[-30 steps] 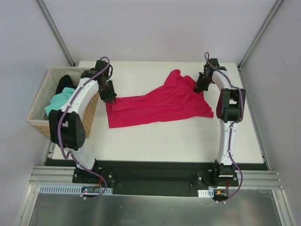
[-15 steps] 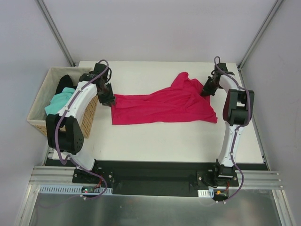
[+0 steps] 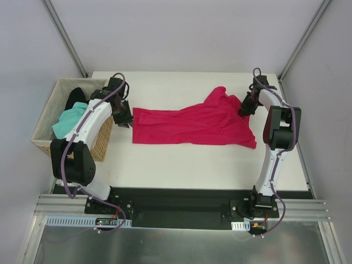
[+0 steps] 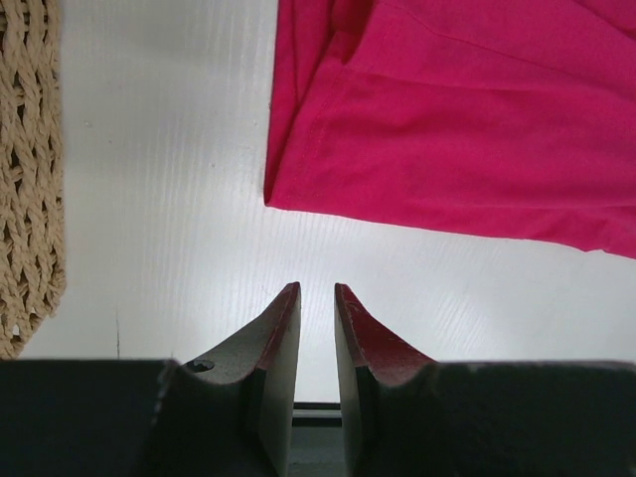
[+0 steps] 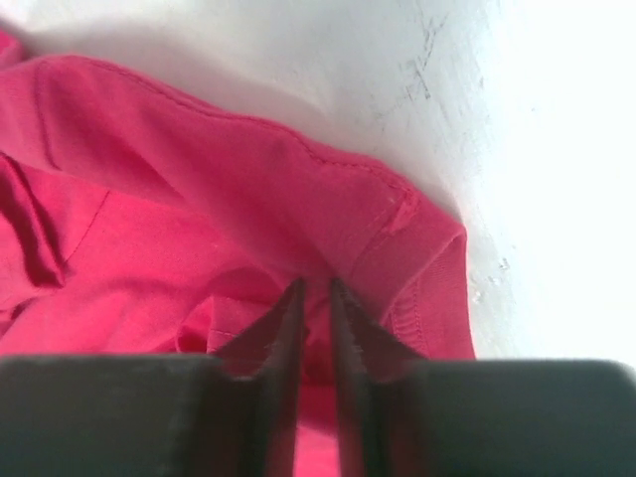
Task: Fold and stack the t-shirts
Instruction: Fold the flattened tshirt in 1/3 of the way
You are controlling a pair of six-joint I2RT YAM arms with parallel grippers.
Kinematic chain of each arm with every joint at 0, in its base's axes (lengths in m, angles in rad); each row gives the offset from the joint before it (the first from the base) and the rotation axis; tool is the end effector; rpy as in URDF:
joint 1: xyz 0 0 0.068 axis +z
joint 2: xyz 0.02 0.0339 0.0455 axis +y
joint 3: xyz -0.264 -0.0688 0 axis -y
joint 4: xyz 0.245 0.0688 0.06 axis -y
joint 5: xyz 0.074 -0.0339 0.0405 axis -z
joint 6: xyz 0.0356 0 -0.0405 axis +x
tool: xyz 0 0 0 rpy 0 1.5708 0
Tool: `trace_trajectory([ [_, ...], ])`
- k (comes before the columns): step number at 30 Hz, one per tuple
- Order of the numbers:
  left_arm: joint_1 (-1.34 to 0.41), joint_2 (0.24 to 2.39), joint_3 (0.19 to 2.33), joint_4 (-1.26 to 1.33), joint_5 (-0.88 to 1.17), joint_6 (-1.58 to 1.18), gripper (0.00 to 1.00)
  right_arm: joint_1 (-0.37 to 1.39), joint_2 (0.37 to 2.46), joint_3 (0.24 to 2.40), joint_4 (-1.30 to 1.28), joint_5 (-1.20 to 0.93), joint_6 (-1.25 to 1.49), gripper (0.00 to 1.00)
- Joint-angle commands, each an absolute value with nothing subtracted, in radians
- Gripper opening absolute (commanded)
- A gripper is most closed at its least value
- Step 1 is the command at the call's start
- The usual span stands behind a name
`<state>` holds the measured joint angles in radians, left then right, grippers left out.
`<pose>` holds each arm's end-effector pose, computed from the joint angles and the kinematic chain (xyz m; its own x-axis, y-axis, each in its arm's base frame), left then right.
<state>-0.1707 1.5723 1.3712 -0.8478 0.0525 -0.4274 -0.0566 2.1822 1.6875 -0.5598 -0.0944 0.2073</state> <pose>0.3220 -0.0574 0.2924 -0.8584 -0.2721 -0.4348 -0.1763 0.9526 -0.2480 0.4691 -0.0232 0.1710 -0.8476 0.2533 -0.4662 0.1884 0.9651 0.1818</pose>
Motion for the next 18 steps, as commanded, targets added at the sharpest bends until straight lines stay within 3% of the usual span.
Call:
trace_trajectory([
  [1,-0.175,1.523,1.338,-0.845,0.049,-0.442,0.21,-0.066,2.118,1.795,-0.598,-0.045,0.16,0.27],
  [3,-0.175,1.519,1.321,-0.838,0.052,-0.44,0.25,-0.066,2.102,1.83,-0.615,-0.037,0.144,0.37],
  [6,-0.175,1.526,1.298,-0.819,0.06,-0.43,0.27,-0.066,2.073,1.871,-0.632,-0.031,0.126,0.39],
  [13,-0.176,1.588,1.259,-0.769,0.09,-0.4,0.26,-0.064,1.87,1.705,-0.594,-0.018,0.146,0.36],
  [18,-0.176,1.64,1.243,-0.713,0.1,-0.388,0.25,-0.063,1.744,1.476,-0.535,-0.006,0.173,0.27],
])
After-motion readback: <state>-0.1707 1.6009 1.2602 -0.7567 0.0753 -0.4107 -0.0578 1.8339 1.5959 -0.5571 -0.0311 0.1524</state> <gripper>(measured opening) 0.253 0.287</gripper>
